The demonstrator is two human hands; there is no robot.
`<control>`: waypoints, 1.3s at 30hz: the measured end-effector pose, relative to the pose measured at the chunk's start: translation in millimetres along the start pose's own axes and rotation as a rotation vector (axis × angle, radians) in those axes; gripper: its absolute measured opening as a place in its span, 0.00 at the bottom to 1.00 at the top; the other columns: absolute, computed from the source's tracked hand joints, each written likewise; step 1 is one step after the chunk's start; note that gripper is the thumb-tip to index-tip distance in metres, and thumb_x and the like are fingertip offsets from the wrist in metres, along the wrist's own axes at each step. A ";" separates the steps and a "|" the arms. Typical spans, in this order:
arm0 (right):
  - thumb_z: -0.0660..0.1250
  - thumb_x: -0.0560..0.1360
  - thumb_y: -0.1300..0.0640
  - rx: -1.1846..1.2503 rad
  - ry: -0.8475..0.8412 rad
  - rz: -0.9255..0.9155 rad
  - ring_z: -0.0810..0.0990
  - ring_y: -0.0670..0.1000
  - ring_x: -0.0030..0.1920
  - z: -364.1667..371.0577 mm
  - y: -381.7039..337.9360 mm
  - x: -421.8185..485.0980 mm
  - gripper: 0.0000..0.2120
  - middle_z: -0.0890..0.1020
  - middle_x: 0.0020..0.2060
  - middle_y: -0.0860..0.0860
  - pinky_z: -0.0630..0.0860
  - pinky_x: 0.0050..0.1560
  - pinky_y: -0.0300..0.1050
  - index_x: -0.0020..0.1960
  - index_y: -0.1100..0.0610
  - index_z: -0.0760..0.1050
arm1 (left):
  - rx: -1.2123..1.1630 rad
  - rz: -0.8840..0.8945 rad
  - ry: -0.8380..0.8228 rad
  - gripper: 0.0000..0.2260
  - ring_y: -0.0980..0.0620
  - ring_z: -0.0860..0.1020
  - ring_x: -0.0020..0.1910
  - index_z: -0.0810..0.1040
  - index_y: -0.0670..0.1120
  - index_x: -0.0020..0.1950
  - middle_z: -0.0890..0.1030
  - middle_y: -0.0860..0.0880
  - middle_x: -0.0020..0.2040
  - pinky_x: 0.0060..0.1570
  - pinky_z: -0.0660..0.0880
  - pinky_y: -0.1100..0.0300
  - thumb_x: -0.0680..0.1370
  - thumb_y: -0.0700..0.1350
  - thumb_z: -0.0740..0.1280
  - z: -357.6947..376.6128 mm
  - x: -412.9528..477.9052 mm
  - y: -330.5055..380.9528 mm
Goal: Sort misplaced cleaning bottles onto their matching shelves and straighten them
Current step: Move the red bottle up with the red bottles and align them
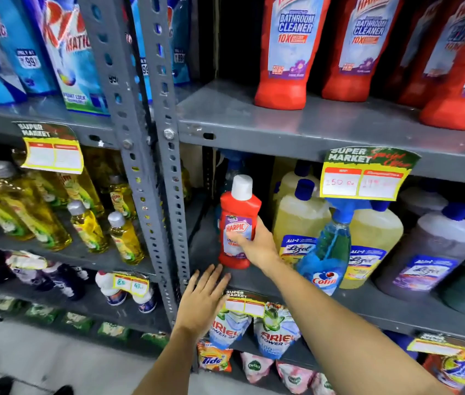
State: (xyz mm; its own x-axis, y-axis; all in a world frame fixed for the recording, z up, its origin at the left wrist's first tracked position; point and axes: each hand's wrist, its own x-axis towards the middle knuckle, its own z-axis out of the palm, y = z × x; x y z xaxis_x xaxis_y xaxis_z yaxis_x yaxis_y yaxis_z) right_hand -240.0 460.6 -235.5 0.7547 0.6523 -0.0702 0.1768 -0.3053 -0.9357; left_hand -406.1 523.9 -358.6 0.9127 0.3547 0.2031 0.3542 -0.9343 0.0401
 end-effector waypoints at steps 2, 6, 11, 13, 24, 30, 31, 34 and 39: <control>0.76 0.69 0.48 -0.009 -0.002 0.000 0.81 0.52 0.56 0.5 -0.8 -2.4 0.27 0.82 0.58 0.51 0.77 0.61 0.55 0.64 0.49 0.71 | 0.014 -0.003 -0.002 0.23 0.45 0.71 0.68 0.72 0.47 0.72 0.74 0.45 0.69 0.68 0.60 0.46 0.82 0.55 0.52 -3.9 1.1 0.7; 0.75 0.71 0.52 -0.062 0.051 -0.033 0.81 0.54 0.57 -5.1 -6.6 -21.4 0.25 0.82 0.58 0.53 0.77 0.59 0.50 0.64 0.54 0.72 | 0.020 -0.033 -0.001 0.26 0.45 0.73 0.66 0.76 0.48 0.68 0.76 0.46 0.67 0.65 0.66 0.46 0.84 0.55 0.44 -16.6 1.2 7.1; 0.74 0.69 0.45 -0.180 0.175 -0.138 0.83 0.54 0.50 -32.6 -22.0 -81.2 0.20 0.82 0.45 0.47 0.79 0.49 0.50 0.55 0.51 0.73 | -0.021 -0.023 0.160 0.20 0.45 0.77 0.61 0.80 0.46 0.62 0.78 0.46 0.65 0.56 0.75 0.51 0.80 0.51 0.53 -55.8 -2.0 7.6; 0.74 0.68 0.44 -0.204 0.164 -0.248 0.82 0.50 0.47 -50.8 -39.3 -113.5 0.18 0.80 0.41 0.41 0.78 0.47 0.47 0.54 0.45 0.72 | -0.040 0.028 0.253 0.19 0.45 0.77 0.62 0.80 0.45 0.62 0.78 0.46 0.64 0.57 0.69 0.54 0.81 0.50 0.53 -80.7 -4.4 8.8; 0.77 0.66 0.53 0.102 0.304 -0.767 0.84 0.42 0.47 -188.7 -228.2 -171.4 0.16 0.85 0.46 0.44 0.79 0.51 0.39 0.51 0.50 0.78 | -0.030 0.356 0.935 0.20 0.45 0.68 0.71 0.73 0.44 0.67 0.74 0.44 0.69 0.70 0.58 0.41 0.77 0.49 0.64 -297.2 96.6 60.1; 0.75 0.71 0.58 0.072 0.326 -0.708 0.84 0.44 0.45 -242.6 -281.4 -119.6 0.11 0.85 0.47 0.51 0.82 0.51 0.45 0.53 0.55 0.79 | 0.121 0.303 0.868 0.27 0.48 0.76 0.63 0.81 0.45 0.59 0.82 0.48 0.59 0.67 0.64 0.44 0.76 0.66 0.58 -321.6 146.7 52.6; 0.75 0.72 0.58 0.064 0.315 -0.659 0.83 0.41 0.41 -245.8 -283.6 -110.2 0.11 0.85 0.46 0.51 0.82 0.43 0.39 0.53 0.55 0.79 | 0.098 0.301 0.894 0.26 0.48 0.80 0.57 0.83 0.46 0.54 0.84 0.49 0.54 0.61 0.70 0.49 0.76 0.66 0.59 -319.4 149.0 52.5; 0.75 0.71 0.55 0.039 0.294 -0.502 0.81 0.42 0.38 -250.0 -285.6 -85.7 0.15 0.85 0.50 0.54 0.71 0.22 0.29 0.56 0.58 0.79 | 0.016 0.294 0.949 0.24 0.51 0.83 0.48 0.85 0.46 0.49 0.85 0.50 0.48 0.45 0.77 0.57 0.74 0.65 0.62 -314.8 151.0 52.0; 0.75 0.71 0.52 0.015 0.237 -0.449 0.82 0.44 0.42 -253.4 -286.3 -67.2 0.17 0.84 0.53 0.53 0.73 0.25 0.33 0.57 0.54 0.76 | 0.038 0.299 0.999 0.24 0.51 0.84 0.48 0.86 0.46 0.49 0.86 0.50 0.48 0.44 0.78 0.56 0.73 0.65 0.63 -311.7 155.1 50.0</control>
State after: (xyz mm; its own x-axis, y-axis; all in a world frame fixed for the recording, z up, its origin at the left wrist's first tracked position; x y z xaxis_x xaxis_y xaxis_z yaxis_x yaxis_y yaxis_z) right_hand -181.3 328.4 124.7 0.7289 0.5415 0.4189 0.5092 -0.0198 -0.8604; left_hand -310.3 521.2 -20.1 0.3859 -0.0980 0.9173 0.1634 -0.9714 -0.1725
